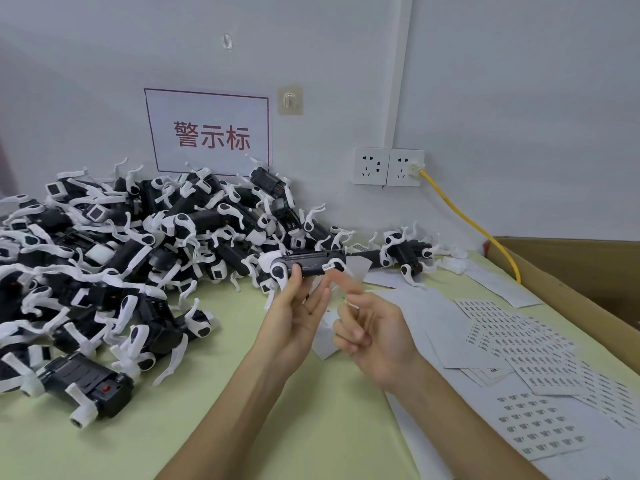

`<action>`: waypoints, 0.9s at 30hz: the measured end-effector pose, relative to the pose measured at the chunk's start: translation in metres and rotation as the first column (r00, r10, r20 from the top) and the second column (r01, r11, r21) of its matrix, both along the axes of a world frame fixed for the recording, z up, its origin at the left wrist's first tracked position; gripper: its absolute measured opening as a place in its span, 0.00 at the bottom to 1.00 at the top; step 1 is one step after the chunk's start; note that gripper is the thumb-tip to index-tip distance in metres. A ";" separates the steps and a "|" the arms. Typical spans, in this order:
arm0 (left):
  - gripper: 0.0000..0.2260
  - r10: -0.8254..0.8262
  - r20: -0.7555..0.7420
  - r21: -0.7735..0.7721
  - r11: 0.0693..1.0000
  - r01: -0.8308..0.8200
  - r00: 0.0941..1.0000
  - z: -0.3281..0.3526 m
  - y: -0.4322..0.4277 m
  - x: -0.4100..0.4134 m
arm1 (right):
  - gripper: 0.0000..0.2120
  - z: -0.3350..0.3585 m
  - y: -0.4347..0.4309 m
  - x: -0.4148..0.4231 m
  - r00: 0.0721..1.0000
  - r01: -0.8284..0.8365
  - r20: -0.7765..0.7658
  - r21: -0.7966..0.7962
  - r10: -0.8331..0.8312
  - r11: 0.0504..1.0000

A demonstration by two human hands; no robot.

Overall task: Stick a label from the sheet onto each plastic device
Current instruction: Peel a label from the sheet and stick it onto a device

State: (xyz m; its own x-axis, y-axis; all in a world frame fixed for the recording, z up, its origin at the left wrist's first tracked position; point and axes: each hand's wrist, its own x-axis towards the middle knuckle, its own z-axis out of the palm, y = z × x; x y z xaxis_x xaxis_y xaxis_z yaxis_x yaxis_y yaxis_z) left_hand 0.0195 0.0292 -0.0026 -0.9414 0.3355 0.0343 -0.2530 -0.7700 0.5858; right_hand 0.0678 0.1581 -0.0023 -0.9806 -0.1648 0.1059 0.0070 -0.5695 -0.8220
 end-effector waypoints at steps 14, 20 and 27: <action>0.13 -0.191 -0.027 -0.138 0.973 0.186 0.981 -0.004 0.001 0.004 | 0.25 -0.009 -0.012 0.001 0.993 -0.028 0.109 -0.097 0.039 0.995; 0.09 -0.160 -0.008 -0.168 0.973 0.156 0.987 -0.006 0.002 0.003 | 0.26 -0.009 -0.014 0.002 0.994 -0.028 0.104 -0.091 0.038 0.995; 0.15 -0.137 -0.002 -0.160 0.978 0.135 0.991 -0.006 0.002 0.003 | 0.25 -0.010 -0.015 0.001 0.994 -0.029 0.100 -0.085 0.038 0.996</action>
